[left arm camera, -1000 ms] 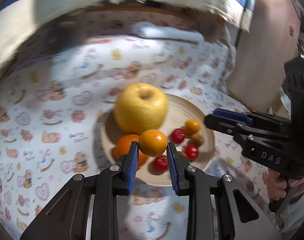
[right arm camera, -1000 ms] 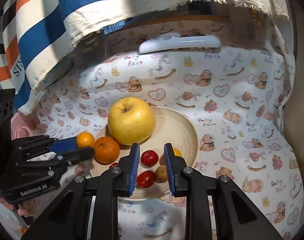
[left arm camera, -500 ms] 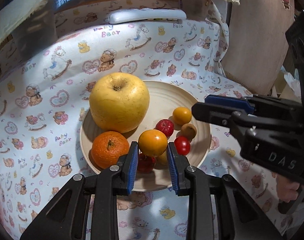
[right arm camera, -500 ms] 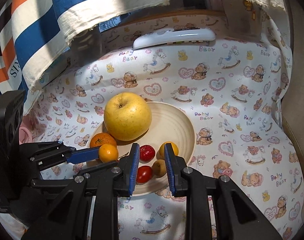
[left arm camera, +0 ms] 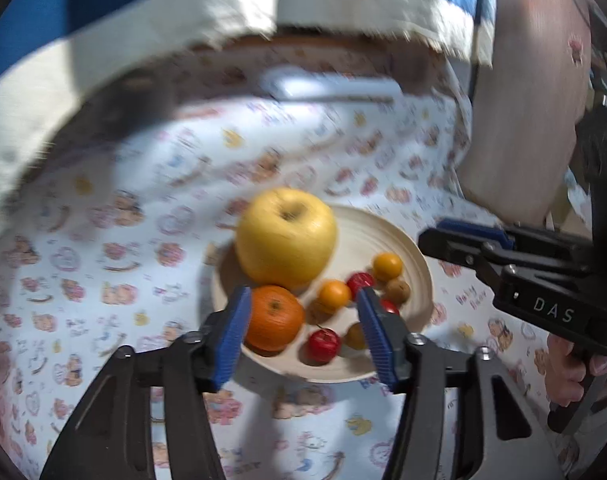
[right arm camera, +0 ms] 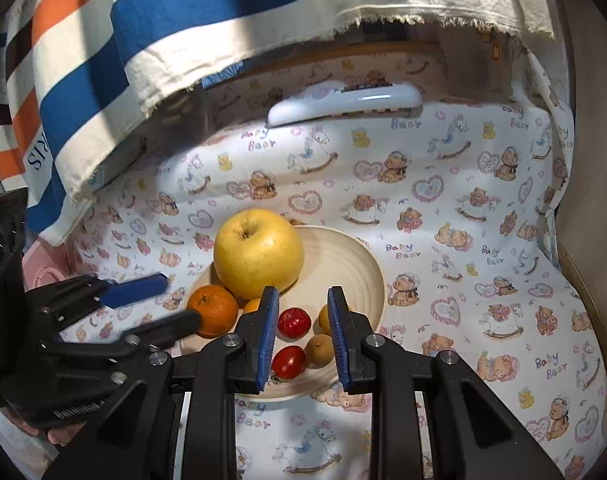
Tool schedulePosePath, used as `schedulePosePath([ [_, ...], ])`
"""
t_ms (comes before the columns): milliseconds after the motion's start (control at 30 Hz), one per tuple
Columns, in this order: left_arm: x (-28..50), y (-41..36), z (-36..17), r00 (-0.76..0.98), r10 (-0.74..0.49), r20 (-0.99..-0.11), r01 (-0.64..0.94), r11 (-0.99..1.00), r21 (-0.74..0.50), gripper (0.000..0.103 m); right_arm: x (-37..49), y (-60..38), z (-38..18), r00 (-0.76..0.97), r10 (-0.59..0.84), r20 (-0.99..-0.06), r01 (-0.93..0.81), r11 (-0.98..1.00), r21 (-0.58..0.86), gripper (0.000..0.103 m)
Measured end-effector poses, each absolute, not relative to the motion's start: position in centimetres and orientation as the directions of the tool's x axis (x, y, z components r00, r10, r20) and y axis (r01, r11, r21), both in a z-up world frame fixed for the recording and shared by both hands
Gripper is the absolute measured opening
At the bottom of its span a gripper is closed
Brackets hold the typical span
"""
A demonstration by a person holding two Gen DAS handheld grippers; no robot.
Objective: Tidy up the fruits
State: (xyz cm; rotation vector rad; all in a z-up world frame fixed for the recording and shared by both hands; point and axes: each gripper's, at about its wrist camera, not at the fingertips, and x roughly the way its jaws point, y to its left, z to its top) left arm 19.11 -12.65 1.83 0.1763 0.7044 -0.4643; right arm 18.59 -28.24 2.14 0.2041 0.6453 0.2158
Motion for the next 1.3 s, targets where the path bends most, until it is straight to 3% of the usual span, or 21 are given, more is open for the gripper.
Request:
schedulePosePath([
  [233, 16.2, -9.0, 4.4, 0.83, -0.304, -0.468, 0.375, 0.925, 0.063, 0.088, 17.5, -27.4, 3.0, 0.827, 0.248, -0.505, -0.152, 0.963, 0.223, 0.03],
  [367, 14.8, -6.8, 5.3, 0.88, -0.297, -0.37, 0.341, 0.938, 0.057, 0.096, 16.8, -26.7, 3.3, 0.855, 0.243, -0.458, -0.162, 0.964, 0.209, 0.059],
  [500, 13.2, -4.9, 5.4, 0.929, -0.263, -0.26, 0.287, 0.956, 0.059, 0.102, 15.8, -25.6, 3.6, 0.886, 0.239, -0.398, -0.188, 0.969, 0.163, 0.07],
  [567, 12.7, -4.2, 5.2, 0.944, -0.248, -0.216, 0.266, 0.962, 0.058, 0.102, 15.3, -25.3, 3.8, 0.898, 0.238, -0.37, -0.194, 0.969, 0.153, 0.089],
  [600, 12.5, -3.8, 5.2, 0.948, -0.246, -0.203, 0.262, 0.964, 0.051, 0.102, 15.0, -25.1, 3.8, 0.907, 0.237, -0.348, -0.196, 0.969, 0.15, 0.091],
  [900, 11.8, -2.0, 3.7, 0.961, -0.22, -0.166, 0.226, 0.974, 0.017, 0.102, 14.7, -23.7, 2.9, 0.915, 0.238, -0.325, -0.208, 0.97, 0.123, 0.093],
  [1000, 11.7, -2.0, 3.2, 0.967, -0.202, -0.156, 0.208, 0.978, 0.025, 0.102, 14.6, -23.3, 2.4, 0.925, 0.22, -0.31, -0.201, 0.975, 0.095, 0.103],
  [1300, 12.3, -1.8, 1.8, 0.963, -0.182, -0.2, 0.187, 0.982, 0.008, 0.102, 14.1, -22.4, 2.1, 0.941, 0.188, -0.281, -0.183, 0.982, 0.046, 0.102],
])
